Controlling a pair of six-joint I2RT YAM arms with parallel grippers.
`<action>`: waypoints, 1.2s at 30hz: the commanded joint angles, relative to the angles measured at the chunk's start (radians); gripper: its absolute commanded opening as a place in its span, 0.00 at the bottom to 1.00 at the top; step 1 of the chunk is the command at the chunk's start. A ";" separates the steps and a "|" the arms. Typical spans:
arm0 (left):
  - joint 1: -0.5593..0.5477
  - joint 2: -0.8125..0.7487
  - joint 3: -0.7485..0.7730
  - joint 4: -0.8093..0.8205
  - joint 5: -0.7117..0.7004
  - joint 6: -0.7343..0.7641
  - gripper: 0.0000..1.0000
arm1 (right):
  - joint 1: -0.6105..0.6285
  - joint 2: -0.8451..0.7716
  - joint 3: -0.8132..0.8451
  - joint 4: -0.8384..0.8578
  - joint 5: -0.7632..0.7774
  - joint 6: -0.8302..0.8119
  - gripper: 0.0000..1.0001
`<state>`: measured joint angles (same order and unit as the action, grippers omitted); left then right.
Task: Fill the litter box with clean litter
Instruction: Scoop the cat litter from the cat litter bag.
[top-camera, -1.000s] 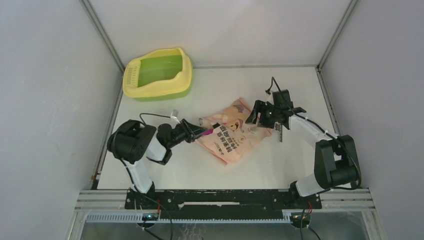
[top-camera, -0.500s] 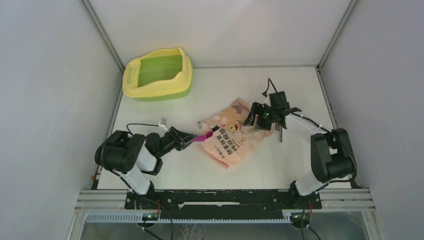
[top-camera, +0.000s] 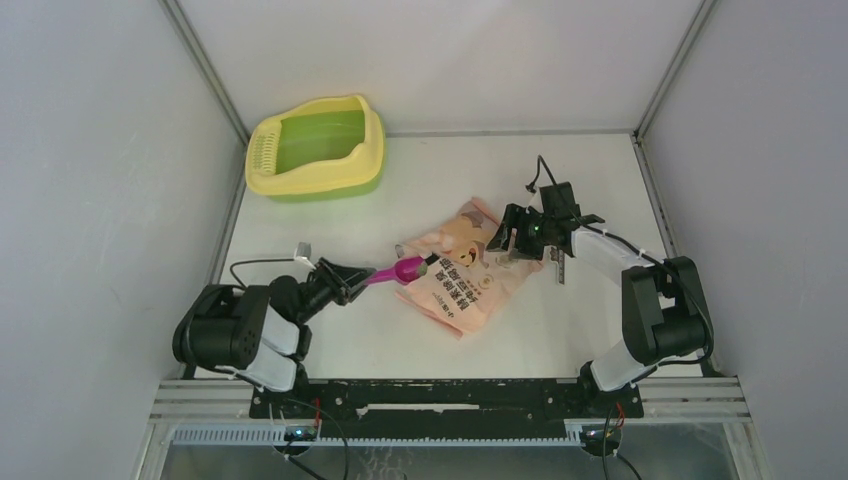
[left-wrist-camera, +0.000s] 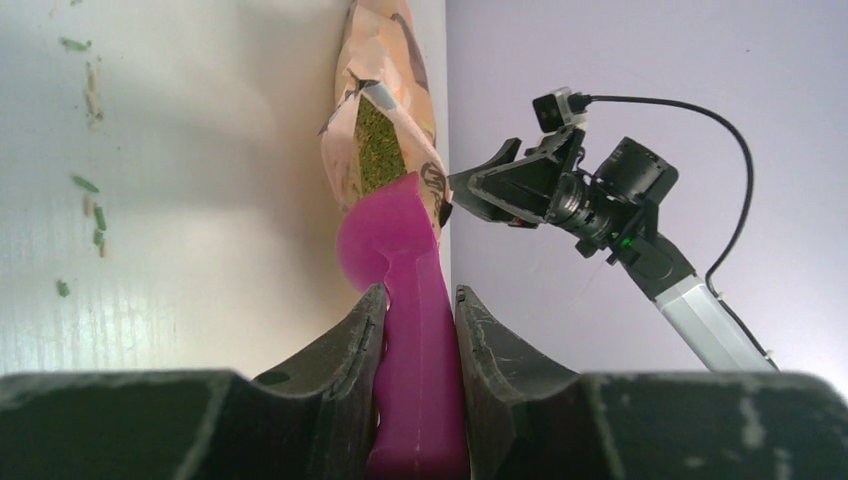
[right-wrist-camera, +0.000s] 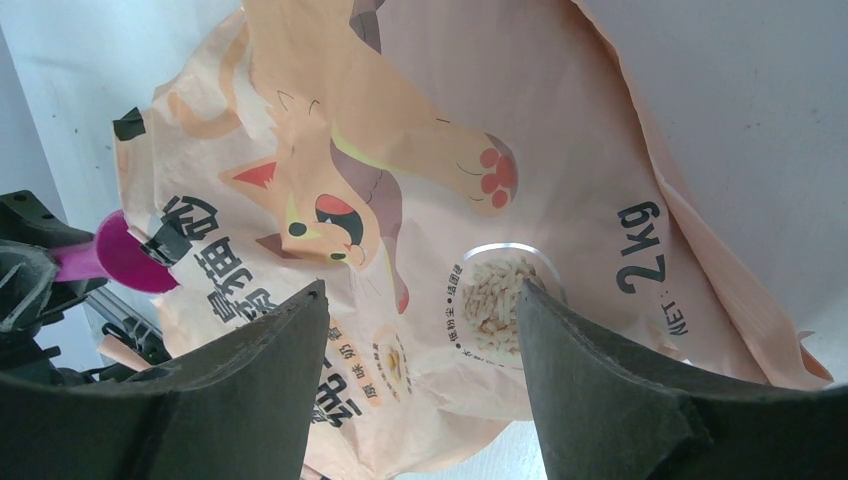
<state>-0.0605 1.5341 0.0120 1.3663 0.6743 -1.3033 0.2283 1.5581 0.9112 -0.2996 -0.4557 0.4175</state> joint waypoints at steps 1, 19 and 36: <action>0.047 -0.083 -0.039 0.067 0.069 -0.058 0.00 | -0.007 -0.019 0.014 0.020 -0.011 0.001 0.75; 0.052 -0.119 0.042 0.052 0.060 -0.164 0.00 | -0.023 -0.023 0.020 0.020 -0.020 0.006 0.75; 0.108 0.081 0.039 0.092 -0.007 -0.134 0.00 | -0.036 -0.014 0.020 0.019 -0.028 0.003 0.76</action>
<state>-0.0090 1.6211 0.0628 1.3727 0.6762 -1.4403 0.2020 1.5578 0.9112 -0.2989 -0.4736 0.4179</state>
